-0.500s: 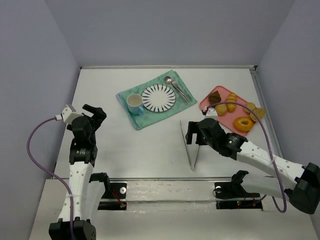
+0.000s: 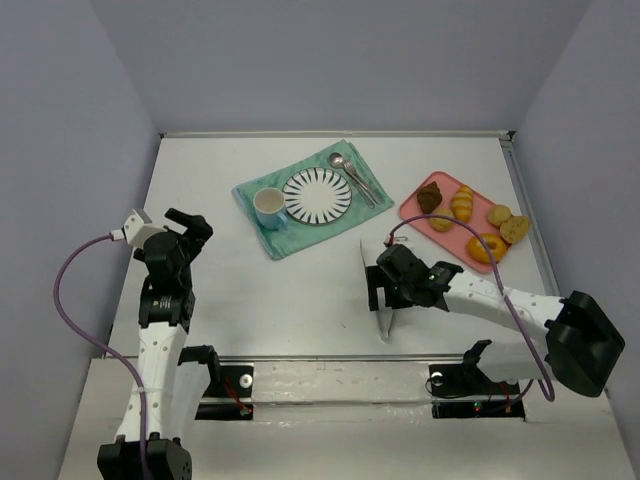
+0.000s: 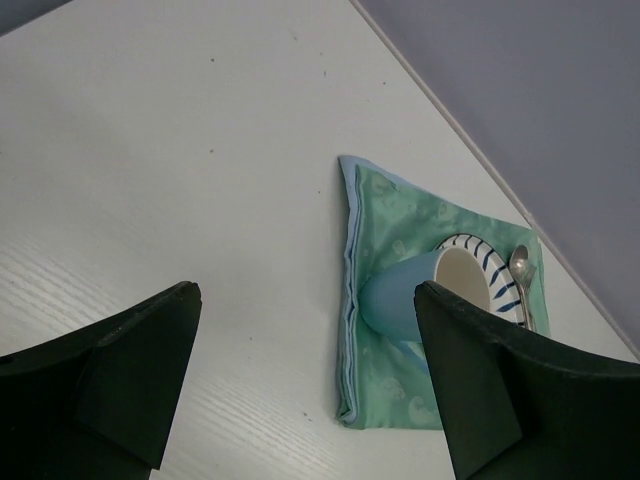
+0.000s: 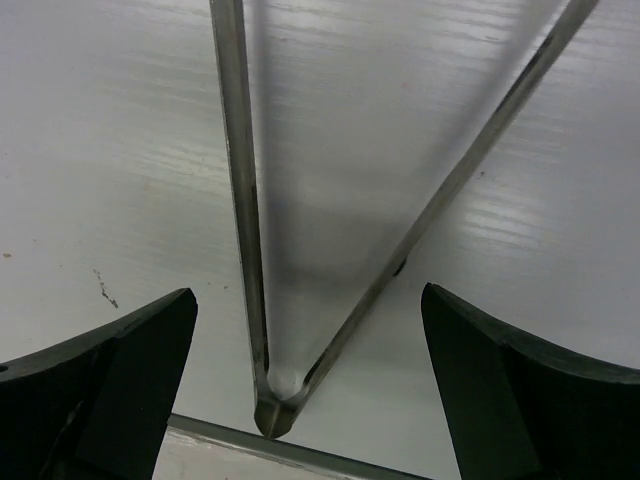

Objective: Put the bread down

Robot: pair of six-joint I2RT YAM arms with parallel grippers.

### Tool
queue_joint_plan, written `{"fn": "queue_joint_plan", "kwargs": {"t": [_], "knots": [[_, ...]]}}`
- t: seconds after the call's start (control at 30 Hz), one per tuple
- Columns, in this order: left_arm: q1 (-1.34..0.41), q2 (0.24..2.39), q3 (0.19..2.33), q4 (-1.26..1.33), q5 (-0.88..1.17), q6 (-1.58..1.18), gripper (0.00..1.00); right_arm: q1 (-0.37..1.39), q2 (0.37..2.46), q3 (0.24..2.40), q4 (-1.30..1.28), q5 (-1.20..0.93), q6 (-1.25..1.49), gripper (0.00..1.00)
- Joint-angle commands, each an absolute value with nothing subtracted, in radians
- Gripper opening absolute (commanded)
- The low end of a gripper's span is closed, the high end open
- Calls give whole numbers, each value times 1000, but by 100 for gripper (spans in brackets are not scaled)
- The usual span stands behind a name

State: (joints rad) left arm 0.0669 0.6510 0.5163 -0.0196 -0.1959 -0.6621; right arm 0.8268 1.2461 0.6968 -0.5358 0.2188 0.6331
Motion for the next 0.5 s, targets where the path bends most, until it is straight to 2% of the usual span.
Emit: {"fn": "queue_joint_plan", "kwargs": {"t": [0.0, 0.17, 0.33, 0.37, 0.4, 0.47], "knots": [[67, 678, 535, 18, -209, -649, 99, 838, 1269, 675, -399, 110, 568, 100], [67, 693, 535, 23, -213, -652, 99, 838, 1382, 707, -408, 195, 589, 100], [68, 689, 534, 25, -218, -653, 99, 838, 1517, 761, -465, 371, 721, 98], [67, 686, 534, 25, -218, -653, 99, 838, 1532, 767, -488, 389, 742, 94], [67, 686, 534, 25, -219, -653, 99, 848, 1557, 778, -505, 429, 786, 83], [69, 683, 532, 25, -222, -655, 99, 859, 1563, 781, -538, 462, 822, 67]]}}
